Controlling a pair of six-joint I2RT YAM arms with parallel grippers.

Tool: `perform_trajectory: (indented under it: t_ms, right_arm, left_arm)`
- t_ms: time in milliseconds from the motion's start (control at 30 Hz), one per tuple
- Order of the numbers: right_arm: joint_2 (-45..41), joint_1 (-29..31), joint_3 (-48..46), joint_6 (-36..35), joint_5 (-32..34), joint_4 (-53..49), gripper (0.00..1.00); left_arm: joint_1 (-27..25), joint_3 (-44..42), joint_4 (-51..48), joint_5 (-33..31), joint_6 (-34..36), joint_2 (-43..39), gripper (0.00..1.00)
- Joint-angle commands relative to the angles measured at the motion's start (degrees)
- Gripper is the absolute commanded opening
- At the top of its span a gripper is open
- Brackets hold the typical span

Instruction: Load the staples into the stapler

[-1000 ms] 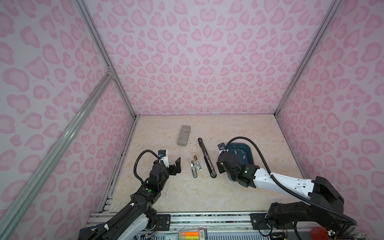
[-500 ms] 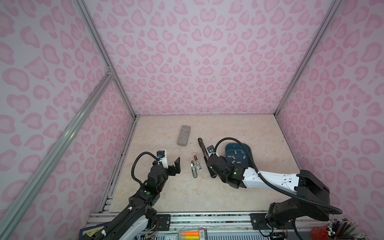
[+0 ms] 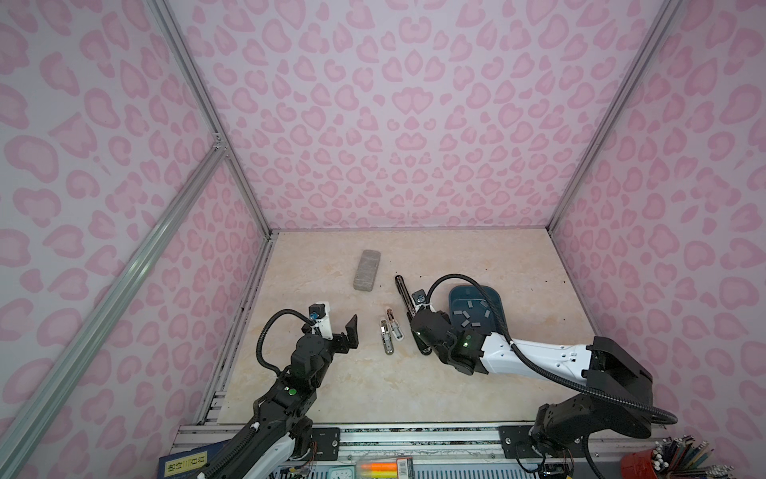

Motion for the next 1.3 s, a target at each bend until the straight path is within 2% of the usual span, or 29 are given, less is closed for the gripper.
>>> perform_trajectory:
  t_ms: [0,233,600,800,1267]
  right_arm:
    - [1.1,0.0,0.7,0.7,-0.3,-1.2,0.00]
    - [4.3,-0.5,3.0,1.1,-2.1,-3.1,0.00]
    - [7.5,-2.7,4.2,1.7,-8.6,-3.3,0.00]
    - [7.7,-5.5,3.0,2.0,-14.7,-1.9,0.00]
    - [8.8,-6.0,3.1,1.3,-13.0,-3.1,0.00]
  left_arm:
    - [0.0,-0.1,1.8,-0.3,-0.3,-0.2,0.97]
    - [0.0,-0.4,1.8,-0.3,-0.2,-0.7,0.97]
    - [0.0,-0.7,1.8,-0.5,-0.3,-1.7,0.97]
    - [-0.1,-0.7,1.7,-0.5,-0.3,-1.6,0.97]
    - [-0.1,-0.7,1.7,-0.5,-0.3,-1.7,0.97]
